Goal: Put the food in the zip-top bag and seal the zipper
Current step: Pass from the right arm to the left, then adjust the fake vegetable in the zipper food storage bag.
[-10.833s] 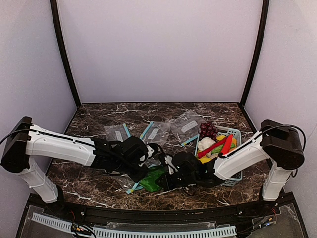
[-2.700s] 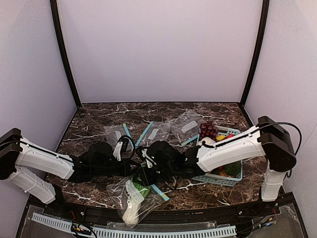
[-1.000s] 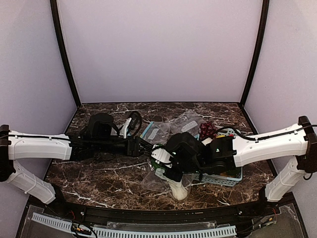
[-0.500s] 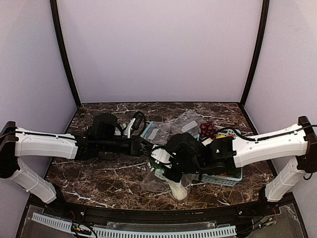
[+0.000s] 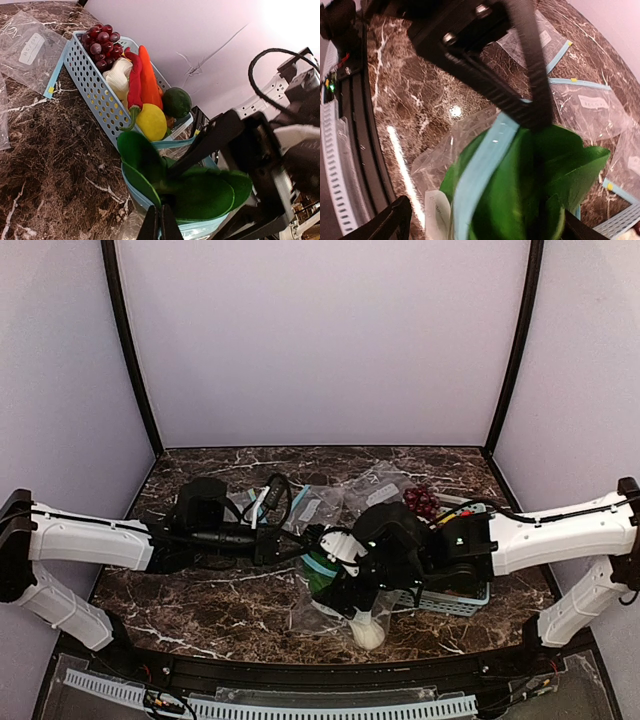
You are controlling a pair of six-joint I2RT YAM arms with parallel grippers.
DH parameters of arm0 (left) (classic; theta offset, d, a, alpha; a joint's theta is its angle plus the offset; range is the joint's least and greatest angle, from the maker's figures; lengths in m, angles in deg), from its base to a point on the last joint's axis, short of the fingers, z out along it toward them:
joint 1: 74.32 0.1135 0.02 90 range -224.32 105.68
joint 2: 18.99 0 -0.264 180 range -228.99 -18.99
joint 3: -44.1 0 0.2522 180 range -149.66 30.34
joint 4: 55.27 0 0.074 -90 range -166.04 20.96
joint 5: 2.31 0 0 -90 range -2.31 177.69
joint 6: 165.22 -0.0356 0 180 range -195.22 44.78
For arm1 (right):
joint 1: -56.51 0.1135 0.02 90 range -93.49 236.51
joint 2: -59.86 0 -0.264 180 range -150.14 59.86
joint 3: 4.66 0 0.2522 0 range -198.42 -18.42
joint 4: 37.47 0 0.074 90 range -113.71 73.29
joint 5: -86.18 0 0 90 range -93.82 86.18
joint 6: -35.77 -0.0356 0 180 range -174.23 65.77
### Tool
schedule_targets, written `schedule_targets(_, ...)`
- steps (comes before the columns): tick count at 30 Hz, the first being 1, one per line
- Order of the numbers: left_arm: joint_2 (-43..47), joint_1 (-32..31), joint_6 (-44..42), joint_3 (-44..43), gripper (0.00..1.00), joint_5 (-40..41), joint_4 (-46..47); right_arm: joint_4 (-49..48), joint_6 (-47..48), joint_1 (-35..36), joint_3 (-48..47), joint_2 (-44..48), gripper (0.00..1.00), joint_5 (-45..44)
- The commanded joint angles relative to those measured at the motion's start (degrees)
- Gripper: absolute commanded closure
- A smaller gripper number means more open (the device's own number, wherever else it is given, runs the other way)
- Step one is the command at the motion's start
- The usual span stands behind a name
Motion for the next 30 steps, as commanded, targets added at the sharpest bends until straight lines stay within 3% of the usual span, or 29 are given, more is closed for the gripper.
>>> schedule_targets(1,2.46,0.01,-5.31,1.89,0.99,-3.48,4.79,0.06,-7.56,-2.35,0.53,7.37,0.08,7.96)
schedule_targets(7,3.64,-0.02,-8.08,2.7,0.99,-3.99,6.23,4.31,-14.9,-8.56,-0.62,13.79,0.07,14.91)
schedule_targets(11,4.47,0.03,-8.84,2.83,0.99,-3.92,5.89,9.62,-17.05,-10.75,-2.86,13.43,0.27,16.43)
schedule_targets(17,4.91,-0.01,-8.97,2.81,0.99,-3.49,4.73,12.17,-18.08,-10.76,-3.87,12.13,0.48,19.64)
schedule_targets(25,5.59,0.02,-9.58,3.05,0.99,-2.75,3.24,9.56,-20.0,-9.17,-1.5,18.11,0.42,21.04)
schedule_targets(30,5.35,0.06,-9.18,3.09,0.99,-3.28,3.99,9.26,-20.26,-7.82,-1.09,17.01,0.38,18.69)
